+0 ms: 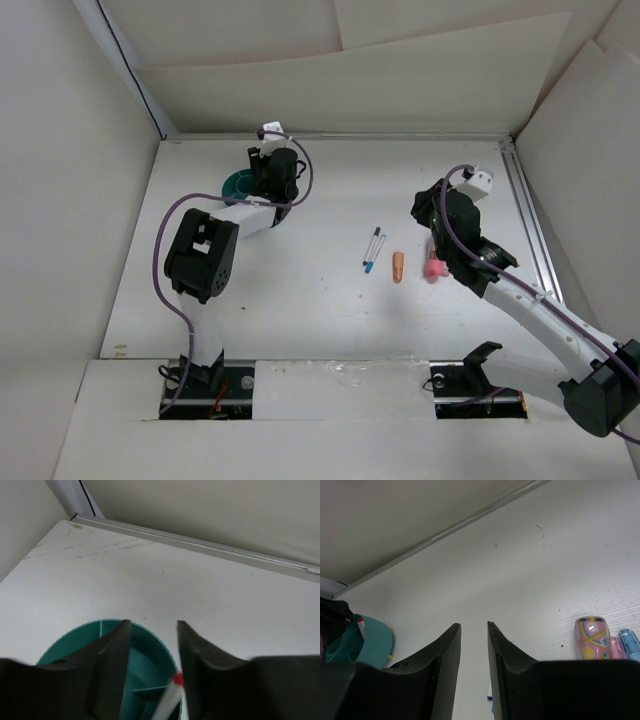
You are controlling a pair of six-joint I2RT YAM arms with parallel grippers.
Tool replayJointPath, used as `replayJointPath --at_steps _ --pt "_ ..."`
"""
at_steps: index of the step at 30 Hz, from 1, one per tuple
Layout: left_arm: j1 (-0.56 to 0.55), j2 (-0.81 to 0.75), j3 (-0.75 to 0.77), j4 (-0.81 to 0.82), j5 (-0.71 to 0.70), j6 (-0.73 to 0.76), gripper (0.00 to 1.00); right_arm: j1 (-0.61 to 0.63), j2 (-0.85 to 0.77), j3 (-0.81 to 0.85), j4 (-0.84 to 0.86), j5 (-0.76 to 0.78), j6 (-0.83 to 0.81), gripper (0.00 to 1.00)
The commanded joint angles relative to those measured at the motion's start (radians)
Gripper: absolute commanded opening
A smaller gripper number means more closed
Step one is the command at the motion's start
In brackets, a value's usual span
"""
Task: Sort the stationery into containers
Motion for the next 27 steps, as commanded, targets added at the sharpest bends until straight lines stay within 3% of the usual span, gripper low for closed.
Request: replayJointPath --at_steps 1,5,10,13,14,16,18,22,24,27 --pt "-0.006 -0.052 0.007 0.049 -0.026 0.012 0.42 -0.006 -0.013 0.002 0.043 -0.002 -0.010 0.34" --pt "-0.015 -0.088 0.016 0.049 -0.017 0.021 0.45 -0.006 -0.003 0.002 0.043 -0.002 -0.010 0.34" --pt "-0.064 -0.153 0.091 -0.056 0.040 -0.006 0.26 -0.006 -0.003 0.002 0.043 -0.002 -0.010 0.34" --pt "-0.080 -0.164 0.197 -0.261 0.164 -0.095 0.16 -0.006 -0.003 0.002 0.043 0.007 -0.001 0.32" --pt "-0.104 -0.164 0.215 -0.350 0.204 -0.173 0.11 -0.015 -0.003 0.002 0.043 0.007 -0.001 0.13" --pt "-0.125 -0.173 0.216 -0.401 0.345 -0.233 0.07 -0.015 -0.003 0.002 0.043 0.016 -0.001 0.00" --pt "-0.176 -0.173 0.153 -0.402 0.461 -0.285 0.01 -0.024 -0.003 -0.007 0.043 0.028 0.008 0.00" --pt "-0.286 -0.125 0.128 -0.428 0.593 -0.266 0.00 -0.033 -0.022 -0.017 0.034 0.039 0.039 0.00" --pt "-0.355 -0.060 0.157 -0.469 0.612 -0.252 0.00 -0.033 -0.022 -0.017 0.022 0.051 0.048 0.00" --pt "-0.400 0.024 0.234 -0.563 0.612 -0.241 0.00 -0.042 -0.043 -0.017 0.013 0.064 0.061 0.10"
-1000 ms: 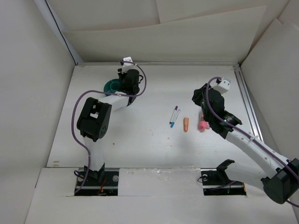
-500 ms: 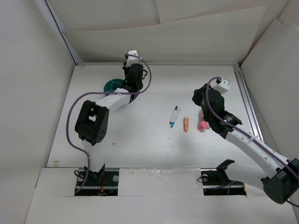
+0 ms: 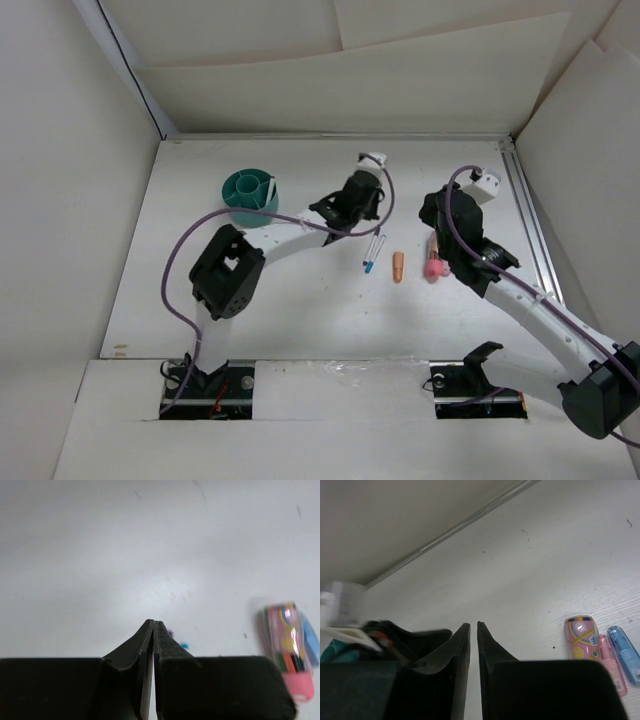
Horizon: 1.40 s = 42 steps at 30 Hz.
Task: Sort the stationery into containers
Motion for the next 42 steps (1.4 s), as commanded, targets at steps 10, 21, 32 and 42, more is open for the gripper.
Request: replayJointPath --at_steps 10,21,32,42 --pt "-0.040 0.181 0.121 -0.106 0.187 -0.042 0.25 -0.031 -0.074 -0.020 0.015 0.025 0.034 0.31" --pt "-0.040 0.259 0.141 -0.106 0.178 -0.032 0.25 -0.031 -0.084 -0.020 0.015 -0.003 0.034 0.31" --pt "-0.040 0.324 0.181 -0.124 0.135 -0.023 0.24 -0.031 -0.084 -0.020 0.025 -0.021 0.025 0.31" --pt "-0.117 0.380 0.221 -0.181 -0.083 0.046 0.21 -0.031 -0.084 -0.020 0.025 -0.021 0.025 0.31"
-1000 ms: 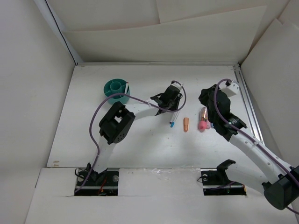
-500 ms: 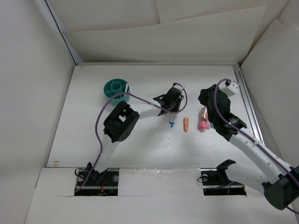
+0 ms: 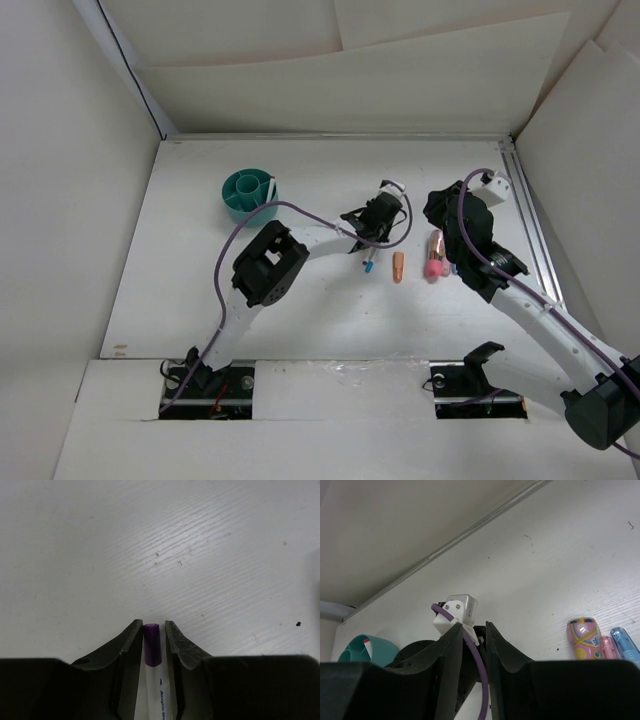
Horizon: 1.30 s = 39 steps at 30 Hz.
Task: Sort the stationery into containers
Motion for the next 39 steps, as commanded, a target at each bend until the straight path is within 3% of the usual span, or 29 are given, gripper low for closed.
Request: replayJointPath --at_steps 1,11,14,27,39 --pt "-0.041 0.026 0.025 -0.056 -0.099 0.033 0.21 -0.004 -0.020 -0.001 0.023 -0.004 0.000 0.31" --pt "-0.041 0.035 0.004 -0.074 -0.131 0.033 0.18 -0.004 -0.038 -0.001 0.023 -0.004 -0.009 0.33" --pt "-0.041 0.025 -0.024 -0.051 -0.151 0.033 0.00 -0.004 -0.038 -0.001 0.023 -0.004 -0.009 0.33" --pt "-0.023 -0.084 -0.039 -0.024 -0.197 0.042 0.00 -0.004 -0.038 -0.001 0.023 -0.004 -0.009 0.33" --pt "0.208 -0.371 -0.153 0.054 -0.232 -0.110 0.00 -0.004 -0.038 -0.001 0.023 -0.004 -0.009 0.33"
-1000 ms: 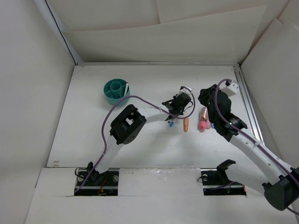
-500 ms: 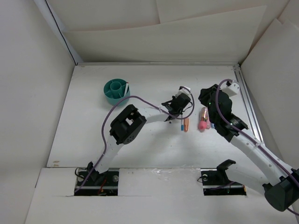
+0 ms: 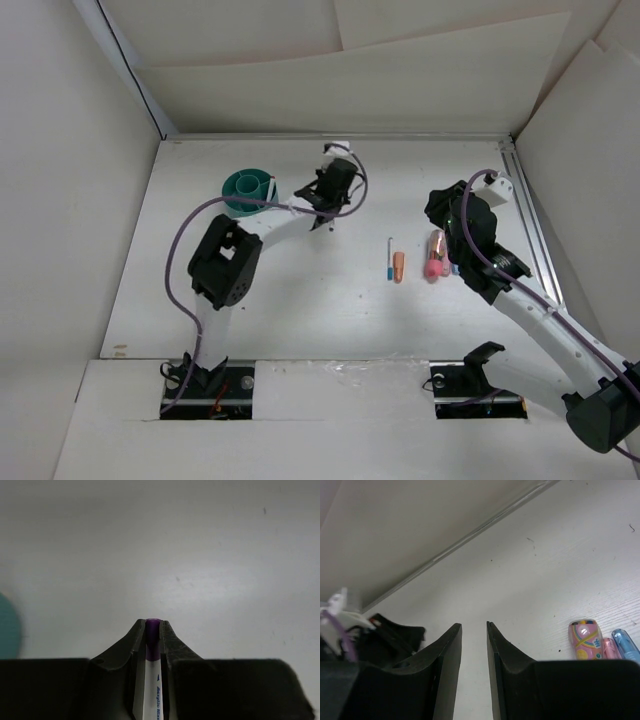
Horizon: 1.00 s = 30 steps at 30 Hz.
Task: Sort the stationery into containers
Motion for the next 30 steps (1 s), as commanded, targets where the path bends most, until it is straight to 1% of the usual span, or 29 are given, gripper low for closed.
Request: replayJointPath --at_steps 1,3,7,10,11,14,15,21,26,30 --pt "0.072 -0.159 -0.038 0.075 -0.074 -0.066 0.00 -0.004 -0.018 -0.001 0.023 -0.002 -0.008 0.33" --pt "0.106 -0.211 -0.061 0.106 -0.094 -0.079 0.00 -0.004 -0.009 -0.001 0.023 -0.011 -0.008 0.33" --pt "0.219 -0.259 -0.107 0.196 -0.114 -0.079 0.00 -0.004 -0.009 -0.001 0.023 -0.011 -0.008 0.33" --pt "0.261 -0.271 -0.121 0.284 -0.135 -0.028 0.00 -0.004 -0.009 -0.001 0.023 -0.020 -0.008 0.33" --pt "0.273 -0.271 -0.121 0.321 -0.147 0.019 0.00 -0.004 -0.009 -0.001 0.023 -0.020 -0.008 0.33" --pt "0.273 -0.244 -0.130 0.411 -0.201 0.116 0.00 -0.004 -0.009 -0.001 0.032 -0.020 -0.018 0.33" --pt "0.273 -0.233 -0.120 0.424 -0.234 0.169 0.00 -0.004 -0.009 -0.001 0.032 -0.020 -0.018 0.33" --pt "0.284 -0.164 -0.099 0.456 -0.290 0.274 0.00 -0.004 -0.009 -0.010 0.041 -0.029 -0.018 0.33" --pt "0.284 -0.115 -0.099 0.557 -0.360 0.394 0.00 -0.004 -0.009 -0.010 0.041 -0.029 -0.027 0.33" --pt "0.304 -0.087 -0.099 0.566 -0.361 0.412 0.00 -0.004 -0.009 -0.010 0.051 -0.039 -0.027 0.33"
